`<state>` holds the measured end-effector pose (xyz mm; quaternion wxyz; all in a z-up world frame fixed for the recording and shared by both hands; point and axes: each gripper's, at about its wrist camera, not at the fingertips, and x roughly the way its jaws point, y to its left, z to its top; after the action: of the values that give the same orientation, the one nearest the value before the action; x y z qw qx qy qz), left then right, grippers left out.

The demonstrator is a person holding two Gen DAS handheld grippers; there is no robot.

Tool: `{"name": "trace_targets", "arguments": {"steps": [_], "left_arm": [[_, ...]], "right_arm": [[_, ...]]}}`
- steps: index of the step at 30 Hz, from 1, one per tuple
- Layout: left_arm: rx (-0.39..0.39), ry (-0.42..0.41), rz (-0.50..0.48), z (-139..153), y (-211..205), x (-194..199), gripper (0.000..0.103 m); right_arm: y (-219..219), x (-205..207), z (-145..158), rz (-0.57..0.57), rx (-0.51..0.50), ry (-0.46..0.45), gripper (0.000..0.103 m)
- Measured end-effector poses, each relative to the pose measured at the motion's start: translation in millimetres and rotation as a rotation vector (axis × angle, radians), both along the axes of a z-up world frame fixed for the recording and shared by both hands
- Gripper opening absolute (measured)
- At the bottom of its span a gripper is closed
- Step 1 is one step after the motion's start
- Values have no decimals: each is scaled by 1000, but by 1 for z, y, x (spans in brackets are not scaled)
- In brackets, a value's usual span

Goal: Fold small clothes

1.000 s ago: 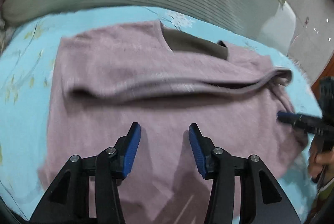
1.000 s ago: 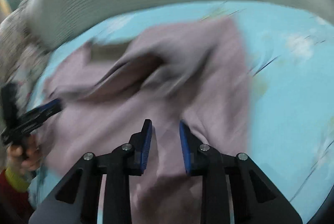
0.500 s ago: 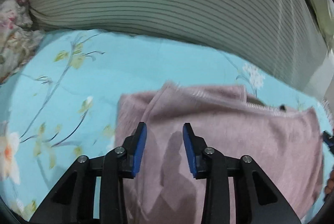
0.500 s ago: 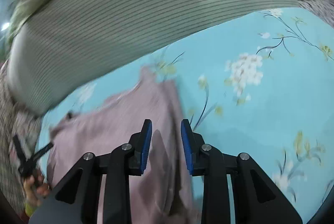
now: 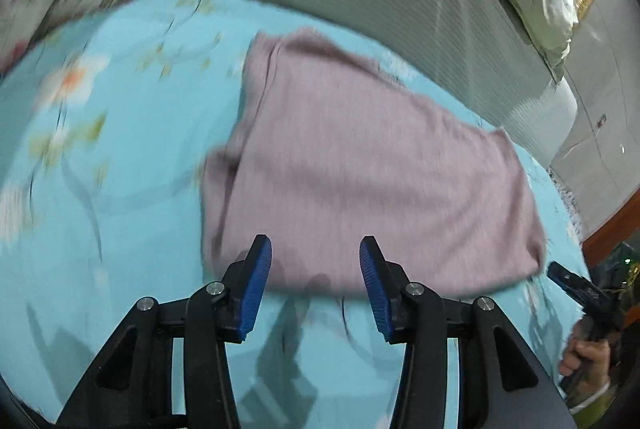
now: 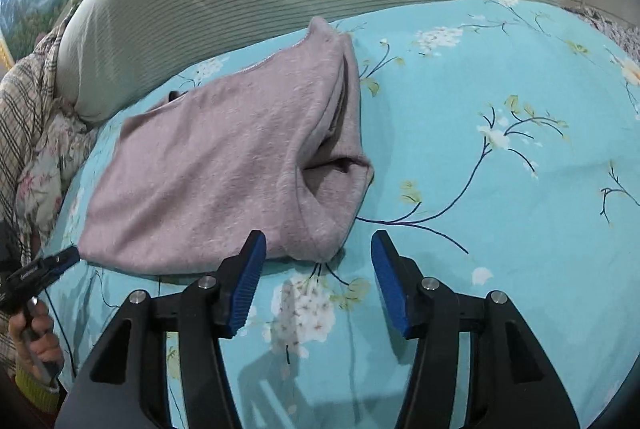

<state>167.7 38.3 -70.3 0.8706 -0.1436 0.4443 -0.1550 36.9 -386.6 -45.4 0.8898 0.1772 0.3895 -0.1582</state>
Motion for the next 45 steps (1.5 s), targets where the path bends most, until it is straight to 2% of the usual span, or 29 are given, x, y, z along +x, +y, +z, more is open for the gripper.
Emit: {"name": "trace_targets", "arguments": {"steps": [3,5,6,7,8,11,13,16,18,20,23,27,29,32,33,35,40,43,45], "left_arm": [[-46,48,1,-11,-1,-15,47],[-63,89,5,-18,-6,-13,47],[-78,106,3,-22,-5,-12,47],[-96,117,2,-26,-6,-14,47],[-121,134,7,-28,-7,-11,47],[-142,149,24,-31,-6,-2,47],[-142,145,30,-31,-7,2,48],[-153,152,36,-35,-5,4,50],[-172,162,43,-39,-4,6,51],[-197,163,56,-40,-3,7,55],[-255,166,95,-42,0,9,62],[-312,151,184,-47,5,17,64],[-315,131,225,-49,5,23,64],[-312,105,293,-51,4,36,64],[-304,94,311,-50,5,41,63],[-270,76,339,-49,4,50,56],[-232,67,384,-48,12,64,16],[-199,25,347,-34,6,66,8],[-183,-25,296,-18,-6,63,7]], "right_arm": [[8,13,-2,23,-36,5,54],[11,20,-6,37,-50,24,47],[12,23,-10,45,-46,31,36],[11,25,-13,50,-46,45,19],[10,27,-15,56,-39,64,13],[-6,14,-6,62,59,25,8],[-20,1,0,41,83,23,8],[-39,-6,-12,28,168,70,8],[-40,-7,-17,-4,138,117,7],[-38,-8,-12,-40,108,124,8],[-30,-12,3,-75,86,65,8],[-8,-3,21,-7,107,-25,9],[2,8,20,34,131,-30,13],[16,23,13,78,160,-23,32],[21,28,10,91,166,-21,32],[28,35,7,114,185,-21,32],[27,47,4,152,219,-31,33],[17,52,4,156,268,-62,33],[8,52,5,147,311,-90,33]]}}
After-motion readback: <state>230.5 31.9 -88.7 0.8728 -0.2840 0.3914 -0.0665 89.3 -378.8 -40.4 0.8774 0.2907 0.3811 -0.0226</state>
